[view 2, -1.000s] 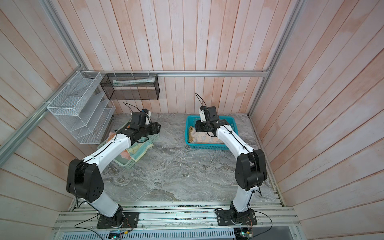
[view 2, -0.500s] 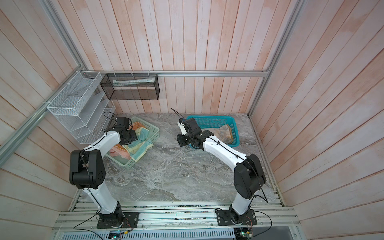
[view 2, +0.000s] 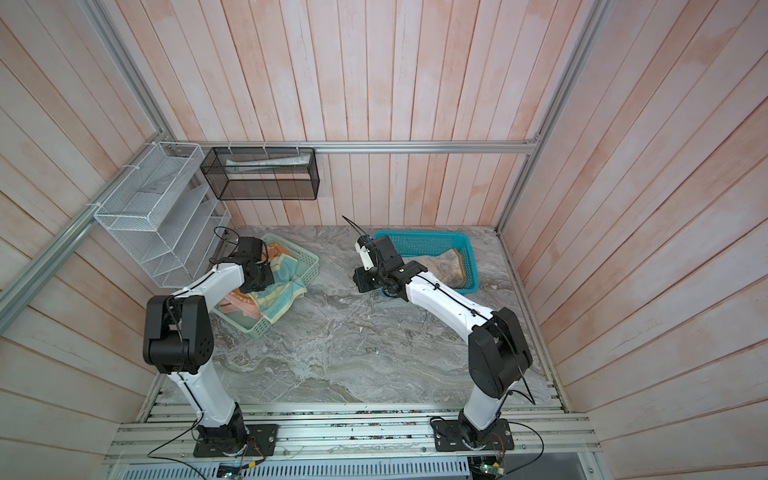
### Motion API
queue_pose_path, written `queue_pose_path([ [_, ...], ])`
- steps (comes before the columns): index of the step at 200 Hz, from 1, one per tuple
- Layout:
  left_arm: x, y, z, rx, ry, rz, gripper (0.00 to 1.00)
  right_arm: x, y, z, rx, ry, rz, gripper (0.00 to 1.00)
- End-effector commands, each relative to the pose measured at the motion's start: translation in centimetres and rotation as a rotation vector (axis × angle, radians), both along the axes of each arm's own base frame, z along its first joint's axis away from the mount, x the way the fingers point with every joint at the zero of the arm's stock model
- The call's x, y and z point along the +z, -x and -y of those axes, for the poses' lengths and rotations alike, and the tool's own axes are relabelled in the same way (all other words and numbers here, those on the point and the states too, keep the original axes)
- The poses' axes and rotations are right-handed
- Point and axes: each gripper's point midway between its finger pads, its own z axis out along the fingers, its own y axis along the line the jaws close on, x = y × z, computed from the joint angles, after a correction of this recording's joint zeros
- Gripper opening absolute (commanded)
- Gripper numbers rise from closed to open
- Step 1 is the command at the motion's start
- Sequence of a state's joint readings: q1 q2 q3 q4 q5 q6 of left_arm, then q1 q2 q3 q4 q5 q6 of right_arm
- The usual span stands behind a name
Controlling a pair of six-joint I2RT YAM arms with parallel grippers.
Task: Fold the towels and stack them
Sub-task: 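Grasp the yellow-and-teal towel in the green basket with the left gripper and lift it, then drop the towel on the table while the right gripper moves toward it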
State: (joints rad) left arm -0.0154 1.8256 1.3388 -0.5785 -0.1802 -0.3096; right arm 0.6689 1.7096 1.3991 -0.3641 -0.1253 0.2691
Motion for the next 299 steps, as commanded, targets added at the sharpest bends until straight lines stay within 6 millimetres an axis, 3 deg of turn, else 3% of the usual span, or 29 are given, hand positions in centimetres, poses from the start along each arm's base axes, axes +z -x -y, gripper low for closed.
queue_pose_path([
  [1, 6.1, 0.0, 0.2, -0.03, -0.008, 0.113, 0.0, 0.0, 0.4, 0.0, 0.0, -0.014, -0.002, 0.34],
  [31, 11.9, 0.7, 1.4, -0.065, 0.012, 0.217, 0.0, 0.1, 0.8, -0.1, 0.005, -0.036, -0.008, 0.34],
  [48, 15.9, 1.3, 3.4, -0.117, 0.031, 0.292, 0.0, 0.2, 0.9, -0.1, 0.004, -0.051, -0.011, 0.34],
  [74, 24.7, 3.2, 9.6, -0.293, 0.077, 0.483, 0.0, 0.9, 1.1, 0.1, -0.001, -0.07, 0.005, 0.34],
  [101, 33.0, 6.8, 16.6, -0.501, 0.176, 0.694, 0.0, 1.0, 1.4, 0.0, 0.003, -0.099, 0.009, 0.33],
  [117, 36.0, 9.1, 20.2, -0.615, 0.252, 0.766, 0.0, 0.2, 2.0, -0.6, 0.028, -0.127, -0.021, 0.32],
  [137, 37.5, 11.5, 23.5, -0.709, 0.344, 0.781, 0.0, -1.5, 3.0, -1.0, 0.053, -0.153, -0.074, 0.32],
  [162, 36.6, 12.9, 24.9, -0.732, 0.469, 0.74, 0.0, -4.2, 3.7, -0.4, 0.038, -0.146, -0.114, 0.31],
  [176, 34.5, 13.0, 24.7, -0.695, 0.493, 0.691, 0.0, -6.2, 3.5, 1.0, 0.006, -0.098, -0.134, 0.31],
  [199, 28.7, 12.2, 24.0, -0.629, 0.493, 0.578, 0.0, -9.1, 2.1, 4.7, -0.077, -0.034, -0.154, 0.31],
  [220, 21.5, 11.7, 23.7, -0.596, 0.546, 0.446, 0.0, -10.6, 0.4, 8.0, -0.137, -0.007, -0.157, 0.3],
  [226, 19.6, 11.5, 23.4, -0.581, 0.552, 0.409, 0.08, -10.5, -0.1, 8.6, -0.146, -0.002, -0.151, 0.31],
  [236, 16.8, 11.2, 22.8, -0.552, 0.536, 0.349, 0.4, -10.0, -0.7, 9.3, -0.149, 0.01, -0.14, 0.31],
  [245, 14.8, 11.0, 22.0, -0.529, 0.489, 0.303, 0.5, -9.2, -1.1, 9.7, -0.149, 0.025, -0.117, 0.31],
  [259, 13.1, 11.1, 20.8, -0.498, 0.426, 0.264, 0.55, -7.6, -1.4, 9.7, -0.138, 0.032, -0.075, 0.31],
  [278, 11.3, 11.6, 19.5, -0.464, 0.381, 0.243, 0.56, -5.9, -1.3, 9.6, -0.128, 0.017, -0.047, 0.31],
  [299, 8.1, 12.3, 17.9, -0.408, 0.354, 0.181, 0.56, -5.0, -0.6, 8.6, -0.114, 0.004, -0.03, 0.32],
])
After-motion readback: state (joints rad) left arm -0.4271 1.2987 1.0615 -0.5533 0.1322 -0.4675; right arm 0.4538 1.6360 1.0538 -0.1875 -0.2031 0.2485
